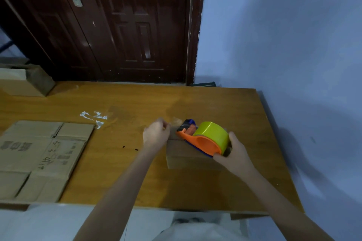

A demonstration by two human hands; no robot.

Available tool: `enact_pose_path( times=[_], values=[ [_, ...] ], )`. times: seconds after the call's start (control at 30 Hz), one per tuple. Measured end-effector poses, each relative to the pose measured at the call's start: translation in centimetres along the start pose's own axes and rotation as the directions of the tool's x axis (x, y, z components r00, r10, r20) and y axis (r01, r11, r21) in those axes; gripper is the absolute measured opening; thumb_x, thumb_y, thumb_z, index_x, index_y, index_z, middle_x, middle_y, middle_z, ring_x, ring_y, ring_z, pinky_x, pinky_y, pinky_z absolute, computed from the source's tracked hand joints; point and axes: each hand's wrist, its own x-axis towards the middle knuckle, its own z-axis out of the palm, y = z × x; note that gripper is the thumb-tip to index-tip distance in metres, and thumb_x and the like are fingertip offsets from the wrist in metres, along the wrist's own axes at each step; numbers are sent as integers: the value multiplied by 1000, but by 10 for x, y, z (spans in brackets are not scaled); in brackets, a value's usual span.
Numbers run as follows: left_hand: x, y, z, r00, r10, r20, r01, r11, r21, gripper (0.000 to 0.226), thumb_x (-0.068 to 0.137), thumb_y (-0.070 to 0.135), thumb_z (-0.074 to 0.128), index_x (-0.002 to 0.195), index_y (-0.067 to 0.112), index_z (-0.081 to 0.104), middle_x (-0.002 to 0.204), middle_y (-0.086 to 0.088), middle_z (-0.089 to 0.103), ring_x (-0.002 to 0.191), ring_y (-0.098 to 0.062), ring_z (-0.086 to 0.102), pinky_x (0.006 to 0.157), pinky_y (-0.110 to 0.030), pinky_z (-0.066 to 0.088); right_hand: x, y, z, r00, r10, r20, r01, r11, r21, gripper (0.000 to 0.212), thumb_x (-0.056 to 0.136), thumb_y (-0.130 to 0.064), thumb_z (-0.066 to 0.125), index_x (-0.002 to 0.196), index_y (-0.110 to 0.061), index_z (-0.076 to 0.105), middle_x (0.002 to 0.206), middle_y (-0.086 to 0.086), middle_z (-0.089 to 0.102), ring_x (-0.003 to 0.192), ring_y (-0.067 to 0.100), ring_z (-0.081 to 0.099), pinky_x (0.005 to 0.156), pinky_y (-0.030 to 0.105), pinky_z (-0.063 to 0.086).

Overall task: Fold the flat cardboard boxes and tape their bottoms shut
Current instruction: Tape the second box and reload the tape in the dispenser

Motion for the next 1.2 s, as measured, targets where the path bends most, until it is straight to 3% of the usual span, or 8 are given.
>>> enact_pose_path(
  times=[0.33, 0.53, 0.6, 0.73, 0.83, 0.9, 1.03, 1.2],
  values=[
    [34, 12, -2, 996, 91, -4, -90, 987, 130, 26, 99, 33, 42, 102, 11, 56, 100, -7, 61, 90, -27, 58, 94, -41, 38, 4, 4, -1, 999, -2, 53, 0, 999, 39, 44, 73, -12, 76, 103, -10, 45, 91, 9, 57, 82, 25, 60, 68, 46, 51],
    [26, -10, 9, 990, 118, -79, -118, 993, 1, 21, 93, 26, 54, 111, 16, 49, 108, 1, 53, 94, -21, 56, 86, -39, 38, 5, 9, 0, 999, 26, 44, -28, 997, 66, 44, 72, -13, 76, 102, -9, 45, 90, 11, 58, 80, 26, 60, 65, 46, 51],
    [15, -21, 8, 943, 250, -220, -252, 968, 21, 25, 87, 13, 59, 111, 17, 53, 107, 0, 54, 94, -23, 55, 78, -37, 38, 6, 8, -1, 999, 28, 40, -31, 997, 75, 44, 68, -19, 75, 98, -10, 45, 86, 10, 57, 75, 23, 59, 61, 41, 48],
    [0, -28, 12, 709, 615, -344, -563, 788, 248, 41, 64, -12, 64, 97, 12, 60, 114, -11, 59, 93, -26, 51, 68, -33, 39, 14, 10, -2, 1000, 26, 3, -27, 993, 116, 41, 71, -10, 74, 91, -28, 43, 78, -1, 52, 63, 2, 52, 57, 25, 42],
    [-5, -24, 15, 786, 450, -425, -511, 859, -34, 52, 67, -15, 55, 111, 14, 55, 125, -10, 53, 112, -23, 47, 85, -34, 40, 21, 13, -4, 999, 35, 29, -38, 995, 95, 39, 74, -3, 72, 87, -24, 42, 78, 0, 50, 64, 2, 51, 56, 24, 43],
    [-6, -22, 15, 808, 372, -456, -492, 853, -175, 41, 66, -12, 45, 95, 13, 59, 113, -6, 59, 108, -21, 47, 84, -38, 42, 21, 14, -4, 998, 54, 37, -57, 995, 82, 36, 72, -11, 75, 91, -14, 44, 81, 8, 52, 71, 14, 55, 61, 38, 47],
    [-13, -27, 16, 735, 560, -382, -623, 780, -56, 26, 75, -5, 41, 76, 10, 63, 85, -3, 63, 93, -21, 54, 77, -36, 40, 27, 12, -6, 994, 105, -36, -97, 980, 171, 60, 67, -25, 80, 113, -3, 48, 99, 5, 59, 92, 18, 58, 76, 34, 48],
    [-27, -34, 10, 919, 343, -196, -394, 770, -502, 24, 91, 28, 49, 99, 11, 63, 102, -4, 65, 104, -8, 55, 87, -13, 38, 32, 10, -9, 989, 141, -54, -127, 969, 214, 70, 66, -26, 83, 119, 2, 46, 112, 17, 61, 101, 25, 60, 85, 35, 51]
  ],
)
